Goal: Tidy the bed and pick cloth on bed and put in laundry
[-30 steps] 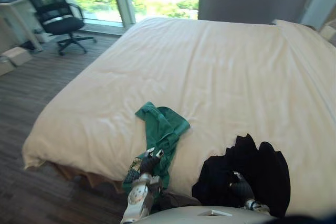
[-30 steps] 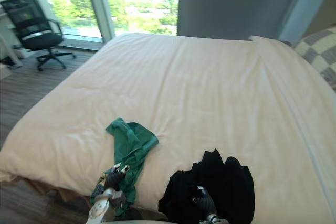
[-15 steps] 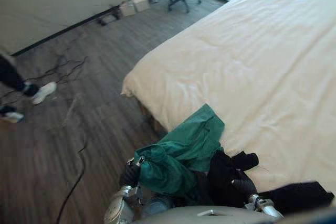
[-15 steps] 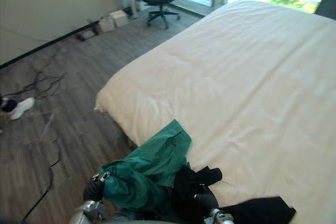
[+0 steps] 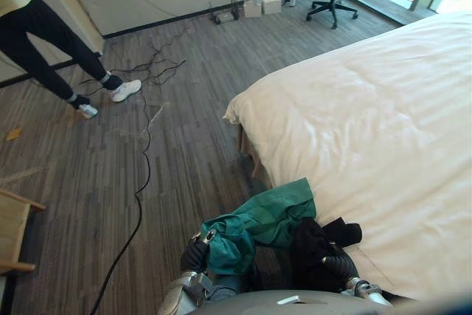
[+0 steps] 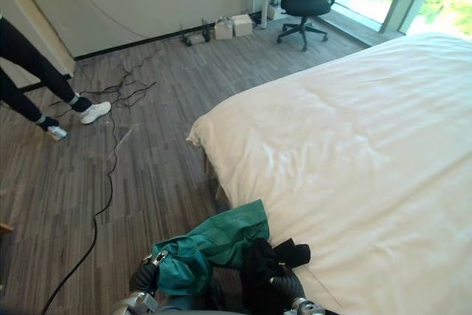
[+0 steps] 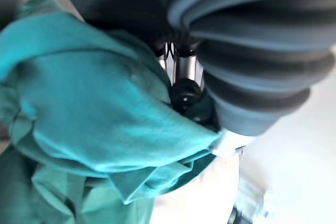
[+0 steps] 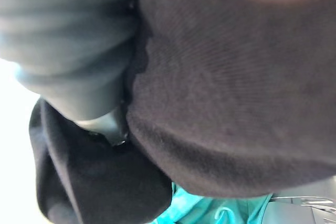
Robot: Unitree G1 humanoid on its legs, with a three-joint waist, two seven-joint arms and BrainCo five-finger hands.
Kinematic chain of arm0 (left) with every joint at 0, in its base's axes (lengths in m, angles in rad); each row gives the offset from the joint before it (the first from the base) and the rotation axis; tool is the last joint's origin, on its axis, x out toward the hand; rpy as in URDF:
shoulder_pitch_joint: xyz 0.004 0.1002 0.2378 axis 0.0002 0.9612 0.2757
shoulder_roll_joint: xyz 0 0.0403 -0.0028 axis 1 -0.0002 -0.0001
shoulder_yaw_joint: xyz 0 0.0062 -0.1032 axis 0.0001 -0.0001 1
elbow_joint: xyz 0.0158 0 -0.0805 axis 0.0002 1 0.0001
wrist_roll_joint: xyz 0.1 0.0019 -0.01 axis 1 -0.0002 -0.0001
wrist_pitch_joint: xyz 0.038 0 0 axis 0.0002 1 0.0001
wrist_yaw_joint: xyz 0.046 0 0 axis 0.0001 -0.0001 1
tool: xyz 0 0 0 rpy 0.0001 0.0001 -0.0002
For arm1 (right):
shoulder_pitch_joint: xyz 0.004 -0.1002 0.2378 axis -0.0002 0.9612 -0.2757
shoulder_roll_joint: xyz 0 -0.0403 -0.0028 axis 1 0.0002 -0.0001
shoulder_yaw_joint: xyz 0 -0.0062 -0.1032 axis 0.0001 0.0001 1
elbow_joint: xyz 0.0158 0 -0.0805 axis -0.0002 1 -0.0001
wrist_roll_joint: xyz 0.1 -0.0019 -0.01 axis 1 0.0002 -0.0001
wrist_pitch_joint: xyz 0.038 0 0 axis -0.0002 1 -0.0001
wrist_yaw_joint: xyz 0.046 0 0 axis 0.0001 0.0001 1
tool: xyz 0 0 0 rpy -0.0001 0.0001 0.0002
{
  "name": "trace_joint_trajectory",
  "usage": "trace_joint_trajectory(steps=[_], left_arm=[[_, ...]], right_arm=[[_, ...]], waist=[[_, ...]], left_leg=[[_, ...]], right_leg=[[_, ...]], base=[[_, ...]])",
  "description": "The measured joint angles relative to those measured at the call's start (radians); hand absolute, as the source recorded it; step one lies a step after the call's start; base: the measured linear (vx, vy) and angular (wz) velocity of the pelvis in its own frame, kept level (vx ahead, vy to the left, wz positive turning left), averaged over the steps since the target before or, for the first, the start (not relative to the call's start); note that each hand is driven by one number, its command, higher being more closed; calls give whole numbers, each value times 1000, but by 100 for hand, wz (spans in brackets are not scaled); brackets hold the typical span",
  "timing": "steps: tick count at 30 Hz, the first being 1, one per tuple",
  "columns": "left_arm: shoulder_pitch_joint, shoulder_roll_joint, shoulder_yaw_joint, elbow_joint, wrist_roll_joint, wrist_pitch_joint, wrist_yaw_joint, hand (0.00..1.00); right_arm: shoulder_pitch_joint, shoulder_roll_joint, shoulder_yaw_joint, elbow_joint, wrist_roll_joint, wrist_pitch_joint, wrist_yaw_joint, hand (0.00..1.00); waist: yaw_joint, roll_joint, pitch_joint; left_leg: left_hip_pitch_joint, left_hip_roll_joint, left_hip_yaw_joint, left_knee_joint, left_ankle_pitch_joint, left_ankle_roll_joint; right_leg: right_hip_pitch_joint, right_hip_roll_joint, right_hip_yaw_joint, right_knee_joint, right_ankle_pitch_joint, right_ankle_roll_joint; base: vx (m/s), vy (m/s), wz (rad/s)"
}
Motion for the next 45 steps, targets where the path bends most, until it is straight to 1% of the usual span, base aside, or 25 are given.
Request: trace_joint_trajectory(steps=[1,3,5,7,8,10,11,12,13,14,15,16,17,20,22,23,25,27,29,30,36,38,42,43,45], left_arm=[[-1,4,-1,0,1,0,0,100],[-5,33,-4,1,5,0,-2,100],[-4,50,-11,1,5,0,-1,100],[-27,61,-17,7,6,0,-1,100],[-33,64,-21,10,6,0,-1,100],[-58,68,-61,28,8,0,-2,100],[-60,69,-70,28,9,0,-2,100],[-71,69,-98,29,13,0,-2,100],[-68,68,-121,29,13,-1,-1,100],[-67,69,-126,29,14,-2,0,100],[-66,70,-131,29,14,-10,7,100],[-58,68,-143,40,20,-35,27,100],[-60,66,-147,45,23,-36,35,100],[-54,61,-158,44,24,-39,47,100],[-44,64,-163,43,24,-43,46,100],[-38,65,-163,44,24,-42,47,100],[-31,63,-167,43,23,-42,46,100],[-18,50,-169,43,23,-42,46,100],[-1,42,-174,43,24,-42,44,100],[44,30,-208,20,23,-43,40,100],[44,30,-208,21,23,-45,40,100],[37,29,-211,23,23,-60,40,100],[24,30,-219,70,14,-92,32,100],[21,31,-219,83,9,-94,32,100],[9,51,-219,89,-21,-117,16,100]], right_arm=[[0,0,6,0,0,0,-1,100],[1,3,44,0,0,-3,-7,100],[0,6,63,0,1,-16,-8,100],[8,20,79,1,21,-40,-20,100],[12,20,83,0,27,-43,-23,100],[31,15,94,1,73,-83,-30,100],[32,14,94,1,80,-90,-32,100],[36,6,93,7,89,-117,-42,100],[37,-4,93,8,100,-125,-47,100],[38,-6,93,8,111,-126,-47,100],[38,-5,92,7,138,-126,-45,100],[35,-9,86,14,184,-121,-40,100],[34,-11,83,17,190,-115,-40,100],[33,-26,81,19,198,-100,-31,100],[26,-24,84,23,206,-96,-28,100],[20,-20,84,25,206,-96,-27,100],[12,-21,82,31,207,-89,-26,100],[11,-20,77,31,207,-83,-27,100],[12,-20,72,31,208,-83,-27,100],[36,41,65,9,206,-83,-28,100],[34,41,64,9,206,-84,-32,100],[34,43,65,11,206,-84,-52,100],[15,44,70,38,205,-84,-117,100],[4,44,73,49,204,-84,-129,100],[-15,44,77,66,180,-96,-188,100]], waist=[[0,0,1],[4,-1,15],[13,5,18],[-10,-9,29],[-13,-7,30],[-28,-10,28],[-28,-10,28],[-29,-12,25],[-26,-14,23],[-26,-18,20],[-30,-38,8],[-26,-31,9],[-28,-36,6],[-27,-3,-18],[-24,-4,-29],[-24,-9,-33],[-25,-17,-38],[-25,-29,-46],[-27,-30,-48],[-58,-33,-63],[-59,-32,-56],[-62,-30,-37],[-56,-22,-23],[-56,-28,-17],[-50,-33,-10]], left_leg=[[-1,-4,-7,-3,-5,8],[34,-15,-34,-51,-7,10],[61,-31,-69,-85,13,13],[60,-70,-173,-111,28,28],[59,-77,-192,-115,29,27],[69,-114,-291,-130,30,25],[76,-118,-300,-138,28,29],[90,-123,-297,-152,10,26],[101,-124,-263,-147,-26,8],[101,-124,-240,-141,-45,-5],[93,-123,-183,-109,-84,-20],[92,-139,-153,-60,-63,33],[100,-148,-153,-60,-63,40],[125,-161,-166,-71,-60,47],[134,-166,-171,-79,-59,48],[135,-168,-174,-79,-59,48],[137,-168,-185,-81,-53,46],[146,-167,-194,-101,-37,36],[170,-166,-196,-135,-19,32],[253,-128,-206,-281,32,-1],[252,-123,-188,-279,28,-8],[251,-120,-185,-277,27,-8],[234,-97,-167,-259,21,-18],[232,-94,-166,-250,16,-26],[184,-77,-164,-156,-34,-40]], right_leg=[[-4,-7,-4,21,3,-5],[-38,-58,0,192,56,-93],[-84,-80,60,289,69,-148],[-142,-12,228,293,-4,-125],[-155,5,260,290,-14,-118],[-197,108,445,234,-41,-75],[-200,121,471,215,-43,-71],[-203,157,533,152,-42,-65],[-199,167,559,99,-41,-65],[-199,167,565,78,-41,-65],[-198,150,576,41,-41,-66],[-195,129,581,41,-40,-64],[-192,121,581,41,-39,-61],[-192,120,584,36,-32,-56],[-190,122,588,17,-24,-57],[-190,126,598,6,-9,-70],[-189,132,605,-7,3,-68],[-183,140,604,-24,8,-73],[-175,144,604,-27,9,-76],[-137,203,618,-66,17,-116],[-141,207,634,-83,20,-121],[-141,209,633,-89,24,-122],[-131,229,632,-123,64,-109],[-128,231,632,-128,69,-110],[-126,238,630,-140,78,-107]], base=[[21,97,70],[67,95,63],[79,74,51],[113,76,118],[103,49,128],[125,30,131],[109,15,118],[118,26,86],[149,26,77],[151,22,54],[195,-14,56],[203,-11,53],[237,-13,48],[161,-31,17],[132,-77,7],[79,-131,8],[43,-120,8],[-11,-146,4],[-30,-141,-3],[-23,-95,-2],[0,0,-9],[-13,-21,-8],[-5,-71,-11],[-6,-56,-6],[-11,-71,2]])
